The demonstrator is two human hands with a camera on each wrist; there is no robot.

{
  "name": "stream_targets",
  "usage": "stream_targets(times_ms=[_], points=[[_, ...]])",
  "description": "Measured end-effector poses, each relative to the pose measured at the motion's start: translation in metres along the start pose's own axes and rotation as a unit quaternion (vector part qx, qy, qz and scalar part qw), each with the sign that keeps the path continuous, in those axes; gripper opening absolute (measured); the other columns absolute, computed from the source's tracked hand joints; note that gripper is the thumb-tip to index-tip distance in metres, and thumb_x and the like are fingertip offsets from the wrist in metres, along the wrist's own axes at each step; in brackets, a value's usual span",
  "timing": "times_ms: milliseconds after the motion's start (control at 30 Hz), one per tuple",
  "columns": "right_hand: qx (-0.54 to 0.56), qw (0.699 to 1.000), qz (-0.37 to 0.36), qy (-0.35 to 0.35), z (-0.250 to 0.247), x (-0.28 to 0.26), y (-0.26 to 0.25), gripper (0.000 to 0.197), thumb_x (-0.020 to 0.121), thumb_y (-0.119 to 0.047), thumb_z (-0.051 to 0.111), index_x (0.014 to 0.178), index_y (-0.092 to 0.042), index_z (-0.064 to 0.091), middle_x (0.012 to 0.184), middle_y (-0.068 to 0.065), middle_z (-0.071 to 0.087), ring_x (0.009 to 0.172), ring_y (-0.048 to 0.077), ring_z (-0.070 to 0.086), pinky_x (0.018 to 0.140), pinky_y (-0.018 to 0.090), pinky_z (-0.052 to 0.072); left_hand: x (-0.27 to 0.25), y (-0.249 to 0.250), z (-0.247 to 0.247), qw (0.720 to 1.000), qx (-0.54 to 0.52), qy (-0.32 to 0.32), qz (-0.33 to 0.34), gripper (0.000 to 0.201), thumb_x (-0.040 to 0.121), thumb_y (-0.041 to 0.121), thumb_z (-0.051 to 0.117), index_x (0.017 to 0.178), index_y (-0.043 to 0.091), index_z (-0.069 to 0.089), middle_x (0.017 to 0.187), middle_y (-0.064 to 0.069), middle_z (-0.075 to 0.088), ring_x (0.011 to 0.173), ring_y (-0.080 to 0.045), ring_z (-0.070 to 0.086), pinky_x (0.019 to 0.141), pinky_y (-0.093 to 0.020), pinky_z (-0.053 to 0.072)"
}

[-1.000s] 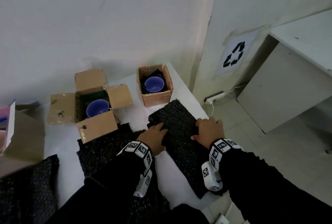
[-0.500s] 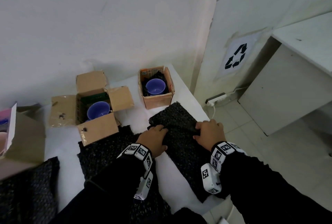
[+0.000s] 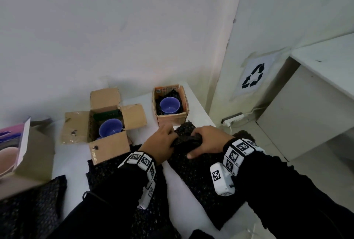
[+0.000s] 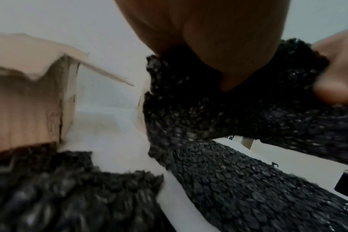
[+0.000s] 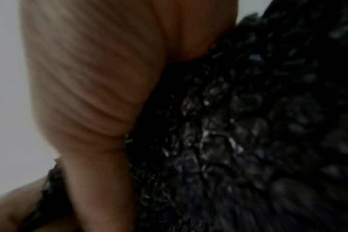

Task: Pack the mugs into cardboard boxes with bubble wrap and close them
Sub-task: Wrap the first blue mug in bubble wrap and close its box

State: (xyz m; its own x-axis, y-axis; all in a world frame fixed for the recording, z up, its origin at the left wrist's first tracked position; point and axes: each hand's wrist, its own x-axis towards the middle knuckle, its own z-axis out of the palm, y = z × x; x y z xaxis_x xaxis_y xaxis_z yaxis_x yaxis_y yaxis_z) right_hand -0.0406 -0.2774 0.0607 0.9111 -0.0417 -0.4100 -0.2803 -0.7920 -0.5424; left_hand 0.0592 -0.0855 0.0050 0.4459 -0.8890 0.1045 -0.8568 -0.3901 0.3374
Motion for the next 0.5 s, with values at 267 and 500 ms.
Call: stream_targets(times_ms=[267, 500], points=[[0.025, 0.999, -0.003, -0.034, -0.004, 0.018, -0.002, 0.037, 0.083, -0.007, 0.058, 0.120, -0.013, 0.062, 0.115, 0.008, 0.065, 0.108, 0.022, 0.058, 0.086, 0.024, 0.042, 0.003, -0.001, -0.036, 0.996, -0.008, 0.009, -0.087, 0.023, 0.086, 0.013, 0.052, 0.108, 0.009, 0.050, 0.102, -0.015, 0.061, 0.086, -0.034, 0.059, 0.070, -0.039, 0.045], [0.147, 0.988, -0.043, -0.014, -0.023, 0.038, -0.005, 0.029, 0.088, -0.003, 0.052, 0.109, -0.018, 0.065, 0.080, 0.001, 0.062, 0.065, 0.010, 0.055, 0.067, 0.021, 0.043, 0.001, -0.020, -0.052, 0.997, 0.062, 0.030, -0.041, 0.061, 0.095, 0.065, 0.018, 0.106, 0.021, 0.058, 0.090, 0.002, 0.056, 0.080, -0.019, 0.053, 0.069, -0.033, 0.041]])
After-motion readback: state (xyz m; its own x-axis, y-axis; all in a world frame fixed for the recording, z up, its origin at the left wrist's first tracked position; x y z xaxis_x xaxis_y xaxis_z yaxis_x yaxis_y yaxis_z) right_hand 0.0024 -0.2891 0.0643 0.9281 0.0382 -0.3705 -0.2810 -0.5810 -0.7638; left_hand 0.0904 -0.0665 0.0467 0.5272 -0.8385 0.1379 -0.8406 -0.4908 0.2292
